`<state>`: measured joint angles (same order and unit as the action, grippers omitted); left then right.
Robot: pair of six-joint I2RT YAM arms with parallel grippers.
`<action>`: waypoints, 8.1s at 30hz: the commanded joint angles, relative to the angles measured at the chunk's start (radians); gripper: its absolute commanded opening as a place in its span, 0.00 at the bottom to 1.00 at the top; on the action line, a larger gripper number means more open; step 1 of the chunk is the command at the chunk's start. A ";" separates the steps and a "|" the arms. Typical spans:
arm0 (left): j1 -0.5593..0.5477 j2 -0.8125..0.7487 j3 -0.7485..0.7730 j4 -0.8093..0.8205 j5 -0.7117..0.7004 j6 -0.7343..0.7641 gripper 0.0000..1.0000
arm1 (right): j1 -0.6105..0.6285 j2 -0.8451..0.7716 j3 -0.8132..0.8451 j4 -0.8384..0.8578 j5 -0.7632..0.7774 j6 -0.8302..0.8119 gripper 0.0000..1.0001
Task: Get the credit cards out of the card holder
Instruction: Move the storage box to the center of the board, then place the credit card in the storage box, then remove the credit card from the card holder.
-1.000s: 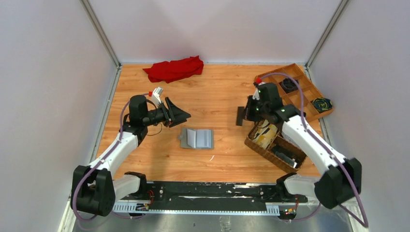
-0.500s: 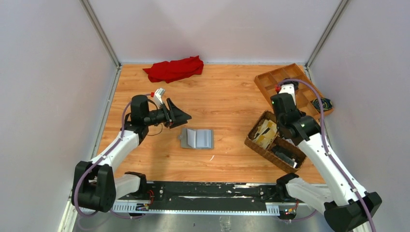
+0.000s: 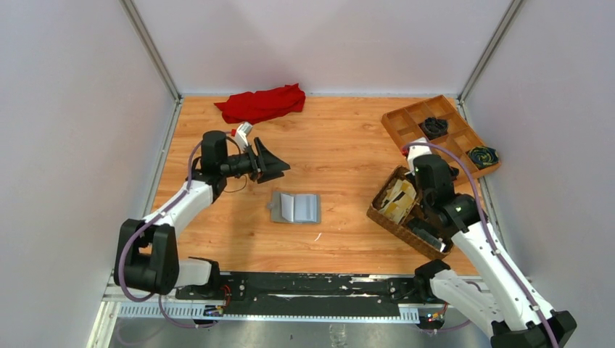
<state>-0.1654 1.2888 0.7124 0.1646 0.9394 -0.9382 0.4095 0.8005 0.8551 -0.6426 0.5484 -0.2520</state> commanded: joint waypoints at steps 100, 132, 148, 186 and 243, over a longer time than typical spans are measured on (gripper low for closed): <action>-0.016 0.152 0.113 0.001 0.058 0.023 0.66 | 0.048 0.466 0.127 -0.210 -0.350 -0.131 0.00; -0.016 0.160 0.121 0.001 0.088 0.026 0.66 | 0.121 0.430 0.044 -0.182 -0.367 -0.198 0.31; -0.016 0.161 0.119 0.001 0.089 0.024 0.66 | 0.085 0.425 0.157 -0.198 -0.312 -0.077 0.42; -0.093 0.336 -0.140 0.003 -0.188 0.144 0.60 | 0.309 0.865 0.054 0.755 -0.974 0.970 0.39; -0.050 0.180 0.031 -0.429 -0.289 0.392 0.60 | 0.318 0.900 -0.008 0.885 -0.973 0.995 0.39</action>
<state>-0.2253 1.4475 0.6765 -0.0387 0.7258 -0.7219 0.7204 1.6955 0.8680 0.2649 -0.4564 0.7551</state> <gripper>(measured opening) 0.599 0.387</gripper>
